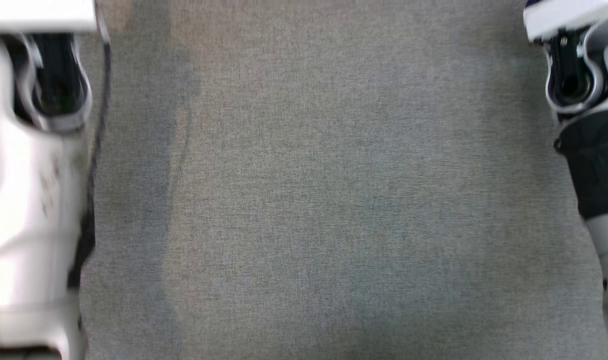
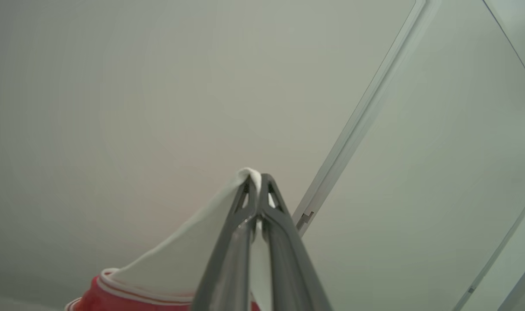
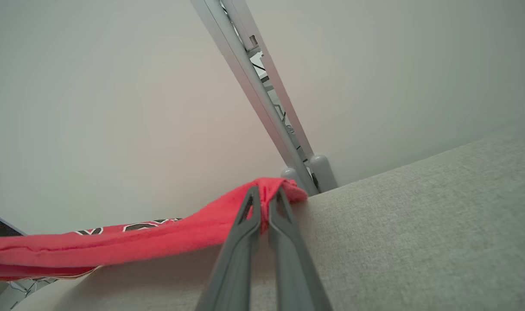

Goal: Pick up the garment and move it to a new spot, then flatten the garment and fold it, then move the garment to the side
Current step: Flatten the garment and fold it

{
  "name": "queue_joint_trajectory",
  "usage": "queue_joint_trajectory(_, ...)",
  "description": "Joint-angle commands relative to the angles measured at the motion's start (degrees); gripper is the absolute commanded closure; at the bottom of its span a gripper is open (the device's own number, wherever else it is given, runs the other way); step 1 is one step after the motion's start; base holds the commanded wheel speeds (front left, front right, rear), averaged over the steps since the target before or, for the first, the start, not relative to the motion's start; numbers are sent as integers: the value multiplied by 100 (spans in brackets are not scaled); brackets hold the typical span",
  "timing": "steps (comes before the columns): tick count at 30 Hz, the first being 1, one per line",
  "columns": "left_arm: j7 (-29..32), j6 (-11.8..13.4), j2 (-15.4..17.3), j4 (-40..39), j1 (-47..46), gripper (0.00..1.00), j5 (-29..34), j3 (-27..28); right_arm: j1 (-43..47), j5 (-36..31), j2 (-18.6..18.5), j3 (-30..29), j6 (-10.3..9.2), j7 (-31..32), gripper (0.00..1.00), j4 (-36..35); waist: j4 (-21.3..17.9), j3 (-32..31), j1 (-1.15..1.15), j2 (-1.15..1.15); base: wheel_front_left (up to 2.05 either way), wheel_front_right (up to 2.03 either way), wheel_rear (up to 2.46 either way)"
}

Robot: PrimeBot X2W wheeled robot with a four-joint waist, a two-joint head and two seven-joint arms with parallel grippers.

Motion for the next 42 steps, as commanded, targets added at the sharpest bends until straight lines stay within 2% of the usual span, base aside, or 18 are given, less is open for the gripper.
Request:
queue_joint_trajectory(1,-23,-31,67,-206,350,100,-50,-14,223,152,-95,56,13,-57,100,-122,-38,-126,0,0,0,0,0)
queue_joint_trajectory(5,-22,-12,139,-918,1568,100,-107,93,887,537,-246,239,12,-111,100,-532,-61,-382,0,0,0,0,0)
queue_joint_trajectory(9,-23,67,-17,-1560,2823,100,-126,273,1685,945,-336,247,12,-141,100,-975,-31,-654,0,0,0,0,0)
queue_joint_trajectory(14,-24,136,-265,-1978,4184,100,-10,388,2699,1254,-416,177,12,-165,100,-1530,56,-1042,0,0,0,0,0)
queue_joint_trajectory(18,-24,128,-399,-2064,4996,100,209,303,3500,1286,-458,-129,12,-166,100,-1997,176,-1395,0,0,0,0,0)
queue_joint_trajectory(25,-24,122,-569,-1977,5858,100,466,267,4925,1055,-281,-661,12,-167,100,-2749,335,-2086,0,0,0,0,0)
queue_joint_trajectory(30,-24,62,-617,-1996,6307,100,500,157,5808,878,-58,-761,12,-164,100,-3171,293,-2539,0,0,0,0,0)
queue_joint_trajectory(42,-23,-17,-438,-2326,7081,100,204,28,7008,703,188,-939,12,-26,100,-3802,81,-3031,0,0,0,0,0)
